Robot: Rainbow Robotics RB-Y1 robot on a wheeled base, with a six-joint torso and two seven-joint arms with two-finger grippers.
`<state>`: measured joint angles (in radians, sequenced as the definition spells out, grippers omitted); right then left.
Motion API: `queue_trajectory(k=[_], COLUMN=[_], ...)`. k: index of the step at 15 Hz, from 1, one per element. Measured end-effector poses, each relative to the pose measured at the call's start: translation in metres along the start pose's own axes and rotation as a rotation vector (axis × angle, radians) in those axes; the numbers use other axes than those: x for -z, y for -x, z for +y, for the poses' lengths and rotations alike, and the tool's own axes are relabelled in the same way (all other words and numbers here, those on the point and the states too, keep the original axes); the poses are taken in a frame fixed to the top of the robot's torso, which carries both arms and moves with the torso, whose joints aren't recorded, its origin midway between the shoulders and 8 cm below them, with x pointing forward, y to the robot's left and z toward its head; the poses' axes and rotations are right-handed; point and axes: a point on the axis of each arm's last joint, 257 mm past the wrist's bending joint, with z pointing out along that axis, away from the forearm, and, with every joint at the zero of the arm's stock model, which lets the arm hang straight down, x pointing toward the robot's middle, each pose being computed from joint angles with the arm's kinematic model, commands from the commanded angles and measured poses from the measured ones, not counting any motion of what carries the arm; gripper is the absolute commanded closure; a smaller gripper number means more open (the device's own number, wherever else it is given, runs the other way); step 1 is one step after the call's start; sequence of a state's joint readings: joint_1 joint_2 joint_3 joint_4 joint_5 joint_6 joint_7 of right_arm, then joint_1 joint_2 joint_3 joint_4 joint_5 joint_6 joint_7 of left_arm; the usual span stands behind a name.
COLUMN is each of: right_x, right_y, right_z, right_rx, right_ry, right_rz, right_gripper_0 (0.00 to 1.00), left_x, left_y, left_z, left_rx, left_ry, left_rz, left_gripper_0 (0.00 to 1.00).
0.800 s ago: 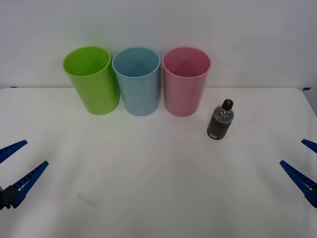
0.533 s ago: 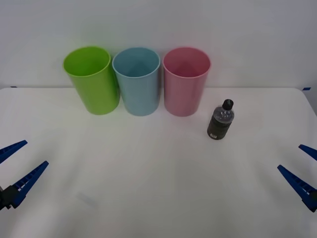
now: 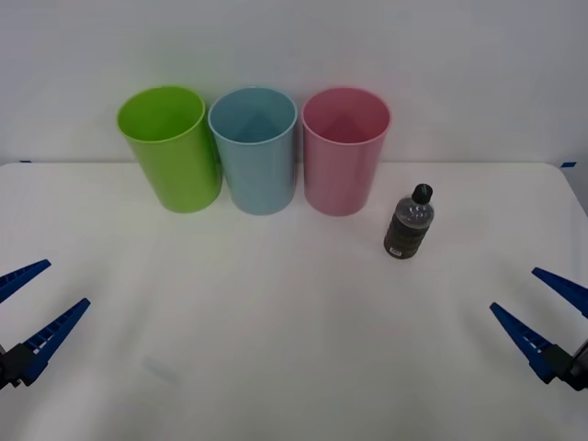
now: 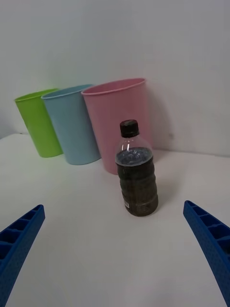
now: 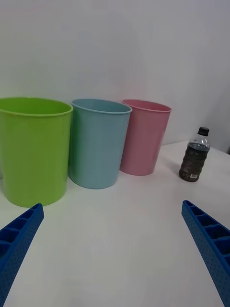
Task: Grasp the object on the table and drop it into the matching bin: aluminum can to the light blue bin, PET bottle to the pink bin.
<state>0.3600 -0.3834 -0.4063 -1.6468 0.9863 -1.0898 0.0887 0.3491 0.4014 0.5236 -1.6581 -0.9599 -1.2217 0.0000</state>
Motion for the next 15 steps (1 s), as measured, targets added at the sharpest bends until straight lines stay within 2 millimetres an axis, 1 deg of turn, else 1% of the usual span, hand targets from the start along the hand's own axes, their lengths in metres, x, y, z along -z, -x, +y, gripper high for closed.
queue_trajectory(k=[5, 8, 12, 15], right_x=[-0.025, -0.044, -0.072, -0.099], right_y=[-0.022, -0.039, -0.062, -0.073], right_z=[-0.003, -0.002, -0.002, -0.001], right_rx=[0.102, 0.093, 0.068, 0.067], right_ry=[-0.067, -0.1, -0.096, -0.107], right_rz=[0.031, 0.055, 0.079, 0.093], right_gripper_0=[0.0, 0.0, 0.0, 0.0], left_x=[0.0, 0.0, 0.0, 0.0], left_y=[0.0, 0.0, 0.0, 0.0], left_z=[0.0, 0.0, 0.0, 0.0], left_rx=[0.0, 0.0, 0.0, 0.0], left_ry=[0.0, 0.0, 0.0, 0.0], left_rz=[0.0, 0.0, 0.0, 0.0], left_gripper_0=[0.0, 0.0, 0.0, 0.0])
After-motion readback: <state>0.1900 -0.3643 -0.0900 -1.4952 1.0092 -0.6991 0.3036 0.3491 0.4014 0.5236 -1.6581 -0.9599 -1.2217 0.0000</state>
